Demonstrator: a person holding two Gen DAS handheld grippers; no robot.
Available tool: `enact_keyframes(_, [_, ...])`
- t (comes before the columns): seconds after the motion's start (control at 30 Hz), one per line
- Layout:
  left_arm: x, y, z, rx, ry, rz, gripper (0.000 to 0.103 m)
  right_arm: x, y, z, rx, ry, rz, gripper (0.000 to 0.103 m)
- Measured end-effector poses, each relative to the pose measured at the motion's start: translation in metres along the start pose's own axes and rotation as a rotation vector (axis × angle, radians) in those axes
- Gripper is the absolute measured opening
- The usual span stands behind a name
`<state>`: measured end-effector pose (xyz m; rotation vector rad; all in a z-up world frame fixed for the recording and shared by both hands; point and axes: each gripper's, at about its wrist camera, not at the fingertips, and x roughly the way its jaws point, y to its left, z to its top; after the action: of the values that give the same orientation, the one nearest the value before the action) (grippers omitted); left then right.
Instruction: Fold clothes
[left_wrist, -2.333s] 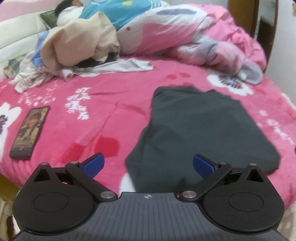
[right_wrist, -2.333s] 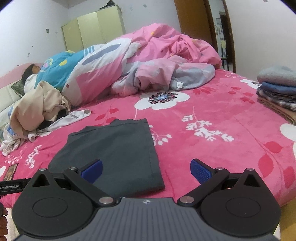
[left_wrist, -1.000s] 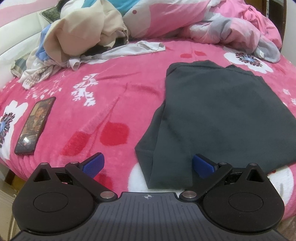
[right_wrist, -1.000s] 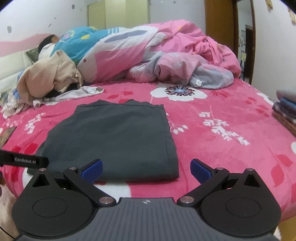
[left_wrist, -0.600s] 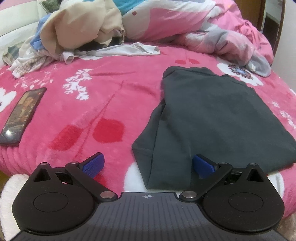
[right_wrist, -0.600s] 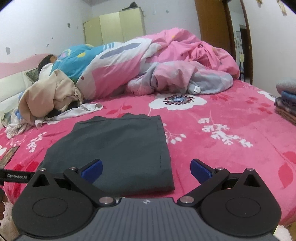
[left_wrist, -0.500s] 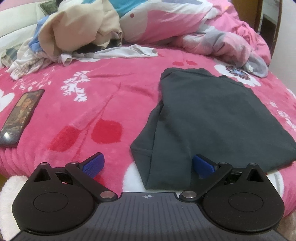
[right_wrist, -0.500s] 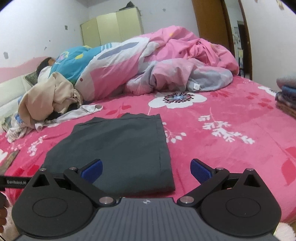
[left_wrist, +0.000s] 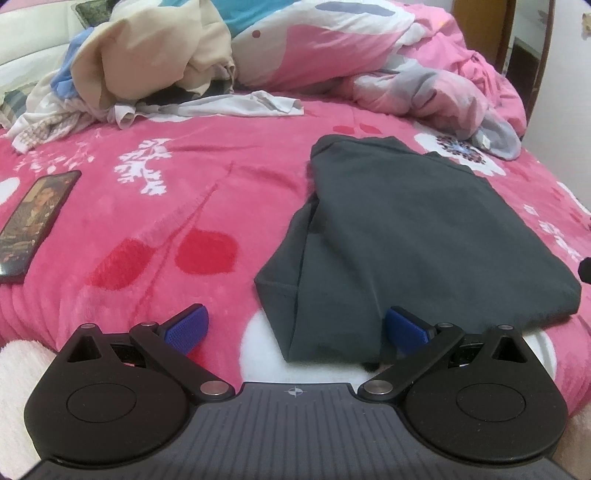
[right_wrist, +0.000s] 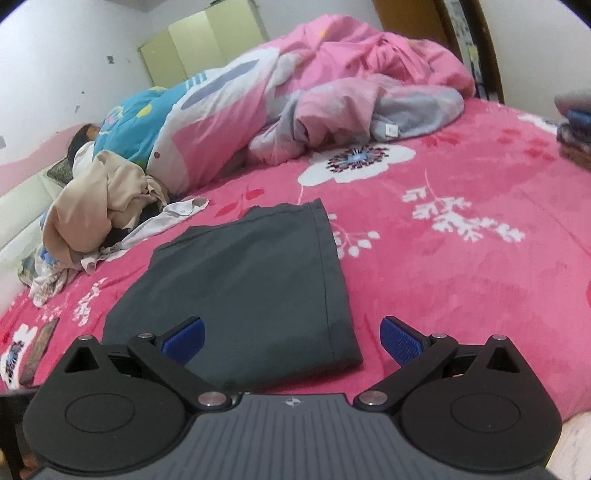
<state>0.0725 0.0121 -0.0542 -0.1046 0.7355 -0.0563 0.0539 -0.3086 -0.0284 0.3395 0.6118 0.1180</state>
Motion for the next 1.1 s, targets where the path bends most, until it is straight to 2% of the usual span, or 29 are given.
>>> enact_keyframes(0.33, [-0.008,0.004,-0.011,0.000,-0.022,-0.042,0.103,-0.012,0.000,0.002,0.033,-0.030,0.013,0.103])
enact_keyframes(0.5, [-0.016,0.005,-0.019,0.027,-0.079,-0.097,0.103,-0.018,0.007,0.006,0.013,-0.060,0.049,0.103])
enact_keyframes(0.6, [-0.021,0.007,-0.021,0.038,-0.140,-0.135,0.103,-0.017,0.019,0.008,-0.013,-0.065,0.076,0.103])
enact_keyframes(0.77, [-0.027,0.019,-0.023,0.062,-0.222,-0.186,0.102,-0.004,0.058,0.011,-0.121,-0.022,0.158,0.100])
enact_keyframes(0.93, [-0.033,0.036,-0.031,0.114,-0.267,-0.240,0.101,0.026,0.124,0.009,-0.303,0.080,0.240,0.088])
enact_keyframes(1.1, [-0.027,0.045,-0.041,0.163,-0.279,-0.259,0.100,0.063,0.183,-0.003,-0.457,0.199,0.213,0.084])
